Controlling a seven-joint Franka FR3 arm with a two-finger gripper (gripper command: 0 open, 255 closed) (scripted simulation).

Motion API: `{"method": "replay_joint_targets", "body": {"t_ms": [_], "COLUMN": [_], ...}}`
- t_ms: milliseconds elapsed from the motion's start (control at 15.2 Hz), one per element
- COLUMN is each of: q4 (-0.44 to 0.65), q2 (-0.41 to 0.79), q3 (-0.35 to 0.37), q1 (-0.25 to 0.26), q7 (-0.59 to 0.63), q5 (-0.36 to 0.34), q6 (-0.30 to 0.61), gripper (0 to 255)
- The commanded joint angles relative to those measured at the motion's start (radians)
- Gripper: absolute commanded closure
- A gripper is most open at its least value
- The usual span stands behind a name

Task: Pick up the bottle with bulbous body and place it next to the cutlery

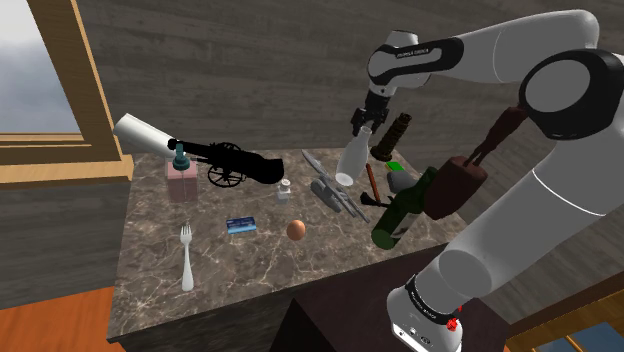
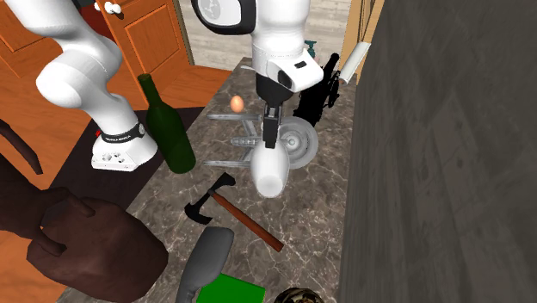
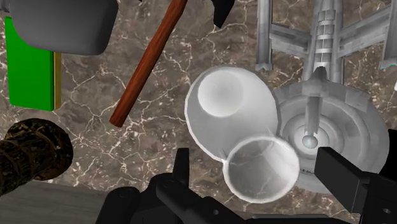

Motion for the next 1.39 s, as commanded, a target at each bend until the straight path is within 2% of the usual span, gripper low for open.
{"method": "replay_joint_targets", "body": {"t_ms": [0, 528, 594, 1188, 1320], "q4": [-0.021, -0.026, -0.026, -0.026, -0.009], "q2": [0.007, 0.009, 0.009, 0.009, -0.001], "q3": [0.000, 0.000, 0.000, 0.000, 0.000], "q1": [0.000, 0.000, 0.000, 0.000, 0.000], "q7": [-0.001, -0.001, -0.001, -0.001, 0.001], "q5": [0.002, 0.002, 0.002, 0.002, 0.000], "q6": [0.028, 0.035, 0.035, 0.035, 0.009], "gripper": [0, 0, 255, 255, 255]}}
